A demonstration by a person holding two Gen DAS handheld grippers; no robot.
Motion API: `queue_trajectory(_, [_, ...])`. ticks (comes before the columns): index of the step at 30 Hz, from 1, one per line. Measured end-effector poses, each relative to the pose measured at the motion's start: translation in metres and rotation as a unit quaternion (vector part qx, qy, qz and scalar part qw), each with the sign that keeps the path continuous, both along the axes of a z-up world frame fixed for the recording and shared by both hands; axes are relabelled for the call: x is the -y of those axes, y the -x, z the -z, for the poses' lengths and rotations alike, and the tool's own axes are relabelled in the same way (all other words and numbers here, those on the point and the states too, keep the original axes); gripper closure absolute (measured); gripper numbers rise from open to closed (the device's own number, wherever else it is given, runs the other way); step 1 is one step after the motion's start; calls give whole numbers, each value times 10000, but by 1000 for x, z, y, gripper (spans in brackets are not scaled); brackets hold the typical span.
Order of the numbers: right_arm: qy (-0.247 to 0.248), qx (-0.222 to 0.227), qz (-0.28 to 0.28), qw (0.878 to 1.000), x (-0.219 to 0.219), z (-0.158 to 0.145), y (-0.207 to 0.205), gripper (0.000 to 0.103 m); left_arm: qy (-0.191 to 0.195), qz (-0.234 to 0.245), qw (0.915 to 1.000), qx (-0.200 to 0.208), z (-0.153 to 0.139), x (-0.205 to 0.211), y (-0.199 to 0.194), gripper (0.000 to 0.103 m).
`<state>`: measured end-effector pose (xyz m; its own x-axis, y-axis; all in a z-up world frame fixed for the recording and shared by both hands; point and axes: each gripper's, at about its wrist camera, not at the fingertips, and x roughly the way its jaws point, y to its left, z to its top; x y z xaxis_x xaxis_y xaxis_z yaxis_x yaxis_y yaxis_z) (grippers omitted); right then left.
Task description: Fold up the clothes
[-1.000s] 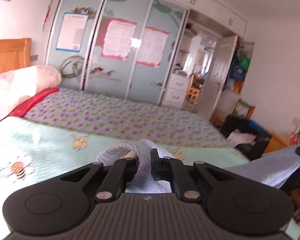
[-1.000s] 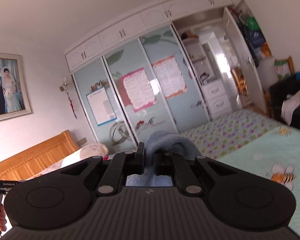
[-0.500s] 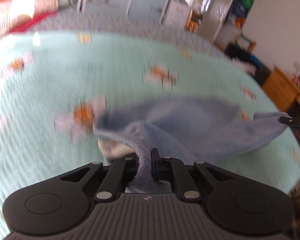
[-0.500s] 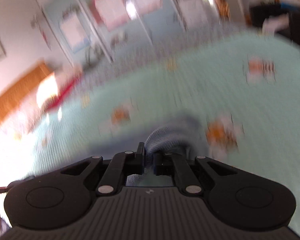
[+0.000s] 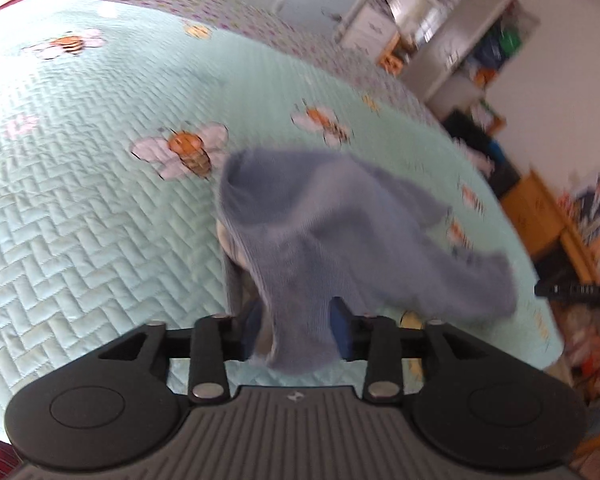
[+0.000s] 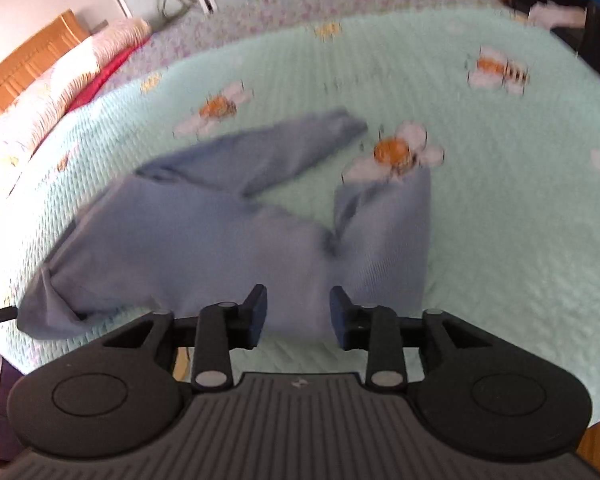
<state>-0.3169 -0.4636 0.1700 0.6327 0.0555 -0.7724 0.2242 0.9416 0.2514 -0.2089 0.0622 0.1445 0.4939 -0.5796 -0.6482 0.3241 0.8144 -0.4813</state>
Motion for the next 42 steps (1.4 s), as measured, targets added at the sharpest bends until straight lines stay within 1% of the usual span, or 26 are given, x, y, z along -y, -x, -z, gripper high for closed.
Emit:
queue_trajectory(2, [-89, 313, -214, 9992, -12, -6, -7, 62, 37, -173, 9998, 7, -2, -2, -11, 51])
queue_trajectory(4, [-181, 597, -507, 9968, -25, -8, -17, 55, 8, -347, 9994, 8, -1, 3, -31, 49])
queue_trajectory(6, [2, 744, -706, 9947, -39, 1, -38, 52, 62, -590, 9982, -130, 7, 7, -56, 47])
queue_trajectory(8, [403, 747, -912, 9922, -55, 14, -55, 52, 146, -717, 9965, -416, 19, 13, -84, 47])
queue_trajectory(9, [571, 702, -1028, 9906, -63, 22, -60, 52, 129, -746, 9956, -544, 25, 18, -95, 47])
queue_trajectory(11, [887, 615, -1275, 9859, -80, 37, -67, 52, -48, -726, 9946, -744, 34, 30, -113, 47])
queue_trajectory(12, [948, 584, -1473, 9828, -88, 43, -65, 52, -151, -641, 9943, -844, 38, 37, -120, 47])
queue_trajectory(14, [1077, 546, -1891, 9745, -103, 56, -59, 52, -295, -606, 9908, -1178, 49, 46, -130, 47])
queue_trajectory(16, [1228, 513, -2247, 9653, -119, 66, -54, 51, -221, -574, 9871, -1478, 60, 50, -134, 47])
queue_trajectory(18, [1359, 540, -2496, 9572, -134, 76, -51, 51, -73, -588, 9851, -1613, 67, 51, -132, 50])
queue_trajectory(20, [1440, 606, -2672, 9509, -149, 85, -52, 51, 18, -619, 9862, -1537, 66, 50, -126, 68])
queue_trajectory(21, [1511, 647, -2753, 9472, -156, 89, -55, 51, 61, -636, 9869, -1480, 65, 49, -123, 88])
queue_trajectory(22, [1630, 661, -2796, 9439, -161, 93, -59, 51, 119, -619, 9883, -1392, 61, 48, -119, 93])
queue_trajectory(24, [1866, 688, -2881, 9367, -171, 100, -66, 51, 258, -531, 9914, -1165, 46, 47, -111, 94])
queue_trajectory(26, [2101, 715, -2964, 9289, -181, 108, -73, 54, 398, -442, 9938, -937, 32, 47, -103, 94])
queue_trajectory(27, [2217, 728, -3005, 9248, -185, 112, -76, 66, 467, -397, 9947, -823, 25, 46, -98, 94])
queue_trajectory(28, [2294, 743, -3021, 9223, -189, 114, -80, 94, 536, -353, 9954, -709, 18, 46, -94, 94])
queue_trajectory(29, [2190, 768, -2929, 9275, -186, 112, -82, 103, 606, -308, 9959, -594, 11, 46, -90, 94])
queue_trajectory(30, [2099, 809, -2828, 9324, -183, 110, -84, 102, 675, -263, 9962, -480, 4, 45, -86, 94])
queue_trajectory(32, [2098, 1065, -2510, 9390, -176, 100, -83, 102, 813, -173, 9962, -250, -11, 44, -77, 94])
queue_trajectory(34, [1956, 1372, -2116, 9477, -164, 79, -81, 102, 950, -83, 9954, -21, -25, 44, -69, 94])
queue_trajectory(36, [1753, 1695, -1782, 9533, -151, 57, -76, 102, 1086, 7, 9939, 209, -39, 43, -61, 94])
queue_trajectory(38, [1871, 2011, -1511, 9496, -143, 33, -72, 102, 1196, 99, 9920, 389, -50, 43, -52, 94])
queue_trajectory(40, [2005, 2305, -1281, 9435, -134, 10, -66, 102, 1243, 196, 9911, 440, -51, 45, -44, 94])
queue_trajectory(42, [2193, 2479, -1053, 9378, -126, -5, -59, 102, 1302, 294, 9898, 496, -51, 47, -37, 94])
